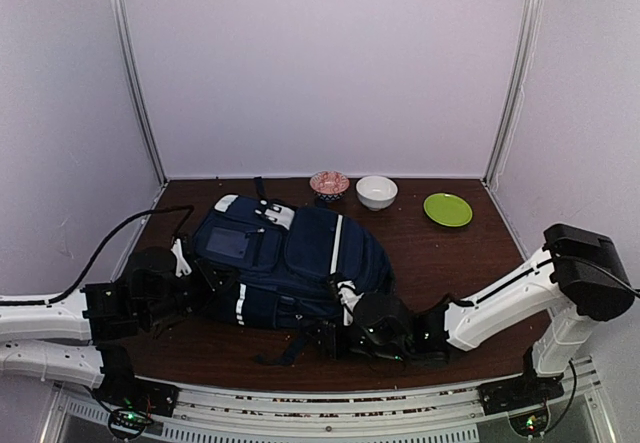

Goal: Pack the student bag
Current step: Zip the student bag at the center of the board.

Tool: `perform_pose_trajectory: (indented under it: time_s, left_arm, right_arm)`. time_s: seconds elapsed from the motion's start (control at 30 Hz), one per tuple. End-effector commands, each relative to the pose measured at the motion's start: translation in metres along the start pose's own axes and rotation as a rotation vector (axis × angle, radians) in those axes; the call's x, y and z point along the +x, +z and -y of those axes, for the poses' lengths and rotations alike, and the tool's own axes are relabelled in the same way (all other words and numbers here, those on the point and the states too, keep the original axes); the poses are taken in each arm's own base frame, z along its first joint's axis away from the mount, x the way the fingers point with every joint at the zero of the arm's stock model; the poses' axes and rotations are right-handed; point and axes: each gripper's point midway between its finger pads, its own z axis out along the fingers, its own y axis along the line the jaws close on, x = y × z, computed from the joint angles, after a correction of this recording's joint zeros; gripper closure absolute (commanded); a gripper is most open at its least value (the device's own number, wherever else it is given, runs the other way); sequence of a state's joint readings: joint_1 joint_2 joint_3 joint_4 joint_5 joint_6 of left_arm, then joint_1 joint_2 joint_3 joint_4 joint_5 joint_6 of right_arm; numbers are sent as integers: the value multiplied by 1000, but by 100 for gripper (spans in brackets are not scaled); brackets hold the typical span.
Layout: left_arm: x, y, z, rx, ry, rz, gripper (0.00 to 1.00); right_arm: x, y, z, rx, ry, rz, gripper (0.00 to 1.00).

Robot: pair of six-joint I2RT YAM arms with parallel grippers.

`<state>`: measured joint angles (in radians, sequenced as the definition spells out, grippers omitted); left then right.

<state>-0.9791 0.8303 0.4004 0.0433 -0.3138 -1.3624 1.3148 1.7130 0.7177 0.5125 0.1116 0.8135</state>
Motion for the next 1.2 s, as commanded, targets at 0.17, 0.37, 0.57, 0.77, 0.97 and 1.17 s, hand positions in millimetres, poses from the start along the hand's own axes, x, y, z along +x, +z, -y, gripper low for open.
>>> perform_pose_trajectory:
  time_s: [0.17, 0.37, 0.57, 0.77, 0.97, 1.17]
  left_arm:
    - [-19, -9, 52, 193, -39, 56, 100]
    - [-23, -14, 48, 190, -42, 72, 100]
    - [-22, -16, 49, 197, -44, 68, 100]
    - [-22, -17, 48, 195, -45, 64, 100]
    - [-23, -17, 46, 187, -43, 68, 100]
    - [-22, -17, 48, 188, -44, 64, 100]
  right_arm:
    - [-11, 21, -4, 79, 38, 111, 56]
    - [-12, 34, 1, 155, 25, 105, 63]
    - [-14, 39, 4, 203, 29, 102, 70]
    - [-12, 41, 9, 249, 30, 89, 77]
    - [-10, 42, 17, 284, 40, 80, 81]
    - [-10, 45, 18, 292, 43, 73, 86]
